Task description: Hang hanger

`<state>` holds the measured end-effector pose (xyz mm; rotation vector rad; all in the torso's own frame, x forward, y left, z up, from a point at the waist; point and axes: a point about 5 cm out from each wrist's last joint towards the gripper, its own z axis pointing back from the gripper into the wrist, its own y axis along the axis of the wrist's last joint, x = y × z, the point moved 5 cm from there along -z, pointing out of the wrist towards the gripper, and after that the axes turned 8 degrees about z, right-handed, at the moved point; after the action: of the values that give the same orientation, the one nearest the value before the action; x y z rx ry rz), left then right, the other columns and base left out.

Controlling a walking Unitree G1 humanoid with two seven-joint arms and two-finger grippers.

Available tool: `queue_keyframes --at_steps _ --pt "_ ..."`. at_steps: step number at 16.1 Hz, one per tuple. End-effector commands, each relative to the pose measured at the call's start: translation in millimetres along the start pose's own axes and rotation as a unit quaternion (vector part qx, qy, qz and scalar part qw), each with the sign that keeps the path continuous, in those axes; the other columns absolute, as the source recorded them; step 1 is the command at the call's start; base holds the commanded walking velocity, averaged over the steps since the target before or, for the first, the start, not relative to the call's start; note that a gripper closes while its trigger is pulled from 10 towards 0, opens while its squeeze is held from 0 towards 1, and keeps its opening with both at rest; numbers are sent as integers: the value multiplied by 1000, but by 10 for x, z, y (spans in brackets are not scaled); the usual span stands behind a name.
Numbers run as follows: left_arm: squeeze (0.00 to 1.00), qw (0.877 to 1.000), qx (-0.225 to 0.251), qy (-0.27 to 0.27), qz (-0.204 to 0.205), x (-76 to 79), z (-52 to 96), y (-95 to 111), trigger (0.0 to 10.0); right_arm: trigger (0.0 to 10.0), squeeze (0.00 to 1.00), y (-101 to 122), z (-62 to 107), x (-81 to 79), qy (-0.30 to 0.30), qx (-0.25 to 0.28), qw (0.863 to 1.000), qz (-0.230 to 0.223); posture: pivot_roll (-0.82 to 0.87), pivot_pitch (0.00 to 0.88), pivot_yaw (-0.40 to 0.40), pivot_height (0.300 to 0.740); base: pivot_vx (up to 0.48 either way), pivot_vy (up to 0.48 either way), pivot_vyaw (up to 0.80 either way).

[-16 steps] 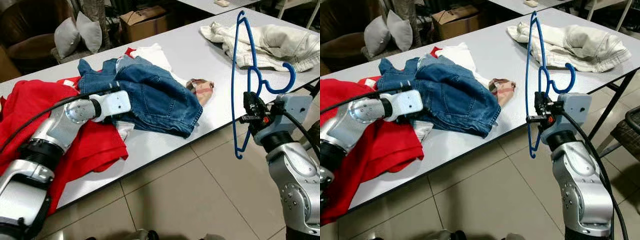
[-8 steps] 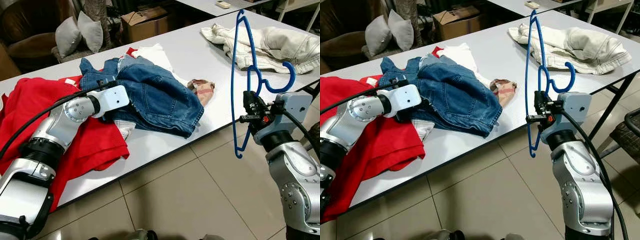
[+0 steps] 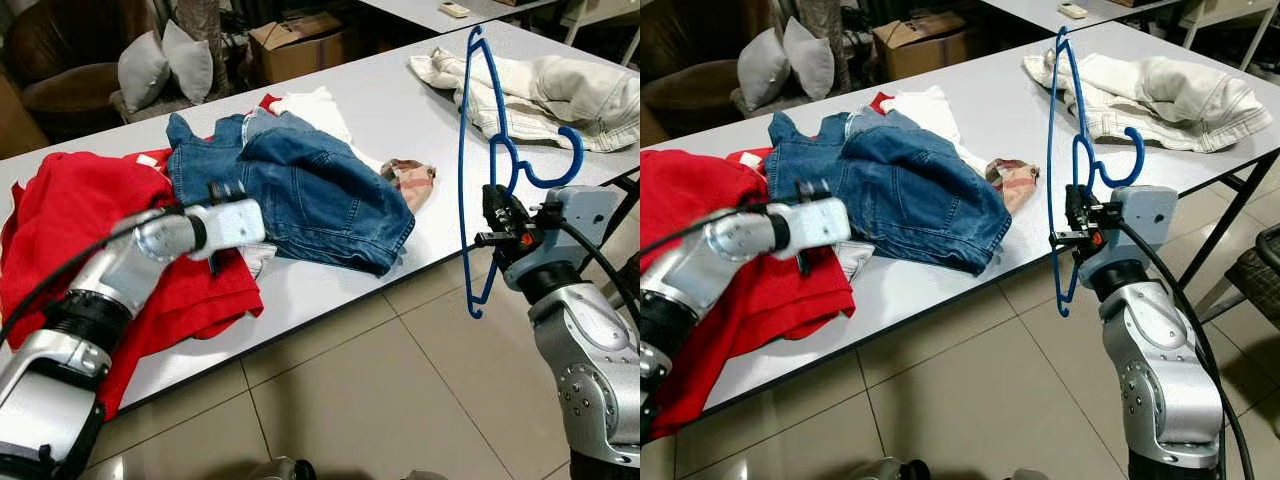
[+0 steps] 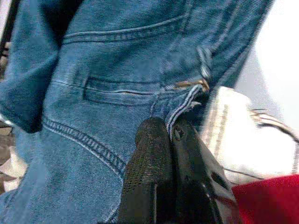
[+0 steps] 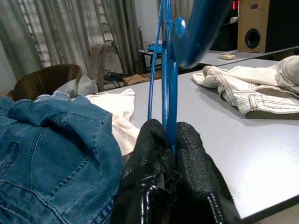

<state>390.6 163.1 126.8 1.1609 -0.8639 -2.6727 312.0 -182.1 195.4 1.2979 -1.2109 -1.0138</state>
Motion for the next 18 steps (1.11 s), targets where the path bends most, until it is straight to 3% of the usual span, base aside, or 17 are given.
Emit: queue_keyframes --at_steps 1,2,3,4,12,13,14,18 --pt "0 1000 -10 -13 -17 86 -21 -21 5529 10000 0 27 -25 -40 9 3 1000 -3 -191 34 96 740 0 0 0" --pt "0 1000 -11 -7 -22 83 -31 -19 9020 10000 0 28 -27 -38 8 3 1000 -3 -188 36 95 740 0 0 0" --pt "0 1000 -7 15 -15 58 -57 -1 10000 10000 0 28 -30 -37 8 3 1000 -3 -187 39 96 740 0 0 0" --pt "1000 1000 3 25 8 46 -71 25 10000 10000 0 30 -32 -38 8 4 1000 -4 -188 40 96 740 0 0 0" --pt "1000 999 22 25 -5 249 -115 115 10000 10000 0 26 -42 -57 8 4 1000 -7 -175 46 92 740 0 0 0" --pt "216 999 23 29 -7 277 -141 135 10000 10000 0 27 -46 -60 9 4 1000 -8 -175 46 92 740 0 0 0" --pt "0 999 23 36 -4 292 -165 160 10000 10000 0 28 -50 -58 9 4 1000 -8 -175 46 92 740 0 0 0" --pt "0 997 30 71 13 287 -262 261 10000 10000 0 29 -46 -62 8 5 1000 -9 -179 48 98 740 0 0 0"
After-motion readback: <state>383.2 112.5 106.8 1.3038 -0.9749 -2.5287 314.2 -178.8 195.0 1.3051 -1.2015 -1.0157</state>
